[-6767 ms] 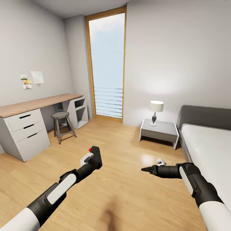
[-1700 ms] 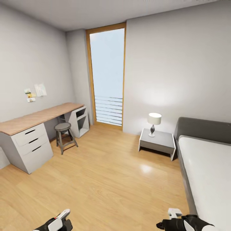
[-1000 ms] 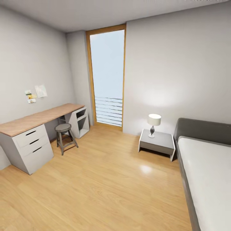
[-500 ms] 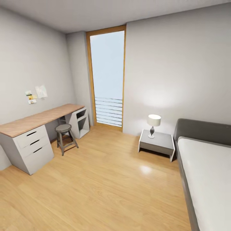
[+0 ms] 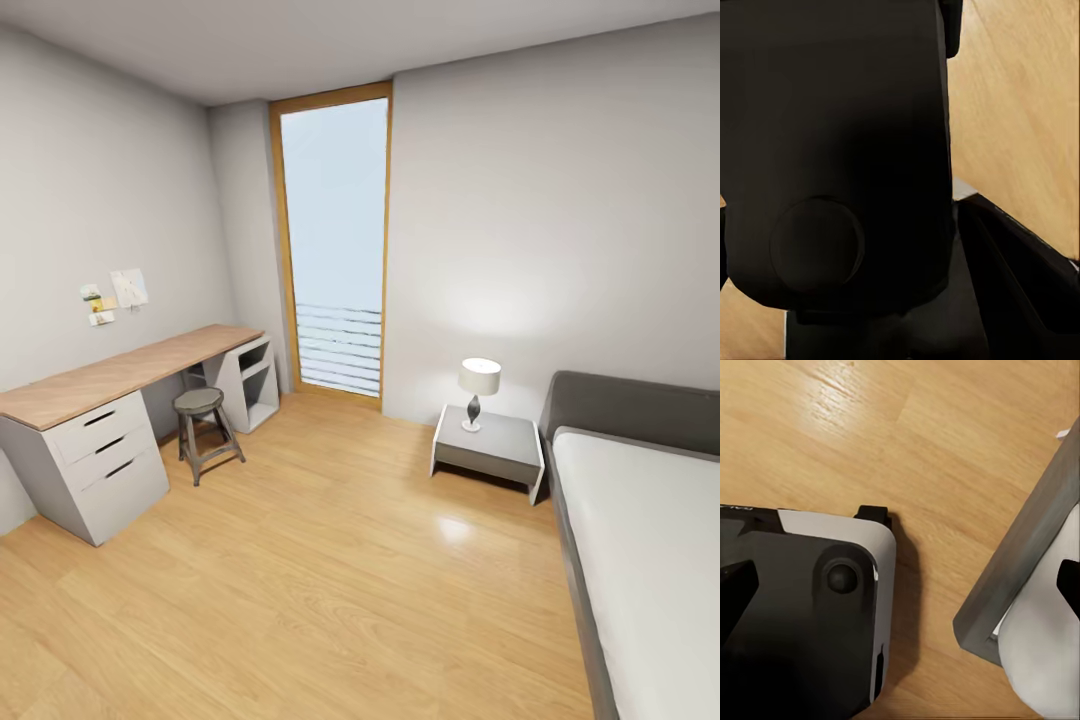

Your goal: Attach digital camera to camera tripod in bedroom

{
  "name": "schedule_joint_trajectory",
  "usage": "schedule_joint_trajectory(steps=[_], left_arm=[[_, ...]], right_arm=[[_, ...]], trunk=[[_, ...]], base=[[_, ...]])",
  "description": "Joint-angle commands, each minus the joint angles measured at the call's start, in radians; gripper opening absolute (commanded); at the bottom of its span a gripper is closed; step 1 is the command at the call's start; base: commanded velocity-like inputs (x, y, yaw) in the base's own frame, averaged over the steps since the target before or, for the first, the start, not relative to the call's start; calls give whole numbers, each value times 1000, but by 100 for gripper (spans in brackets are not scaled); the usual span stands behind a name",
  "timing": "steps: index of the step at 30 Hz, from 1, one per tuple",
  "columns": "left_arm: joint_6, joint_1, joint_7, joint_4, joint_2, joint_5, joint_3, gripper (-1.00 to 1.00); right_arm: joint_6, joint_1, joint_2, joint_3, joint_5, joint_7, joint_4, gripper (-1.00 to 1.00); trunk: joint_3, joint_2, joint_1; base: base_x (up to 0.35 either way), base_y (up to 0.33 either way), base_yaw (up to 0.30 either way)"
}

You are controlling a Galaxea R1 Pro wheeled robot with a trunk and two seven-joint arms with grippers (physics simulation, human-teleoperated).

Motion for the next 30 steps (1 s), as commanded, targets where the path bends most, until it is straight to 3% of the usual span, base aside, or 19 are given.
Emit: schedule_joint_trajectory(steps=[1, 10, 30], left_arm=[[3, 1, -7, 0, 1, 5, -12, -100], [2, 8, -77, 0, 11, 8, -11, -100], [0, 8, -86, 1, 12, 8, -11, -100]], right_arm=[[-4, -1, -1, -8, 10, 2, 3, 100], [-5, 0, -1, -8, 10, 2, 3, 100], [-5, 0, -1, -8, 10, 2, 3, 100]], trunk=[[2, 6, -4], [30, 69, -38], [86, 195, -107]], base=[[0, 0, 0], [0, 0, 0], [0, 0, 0]])
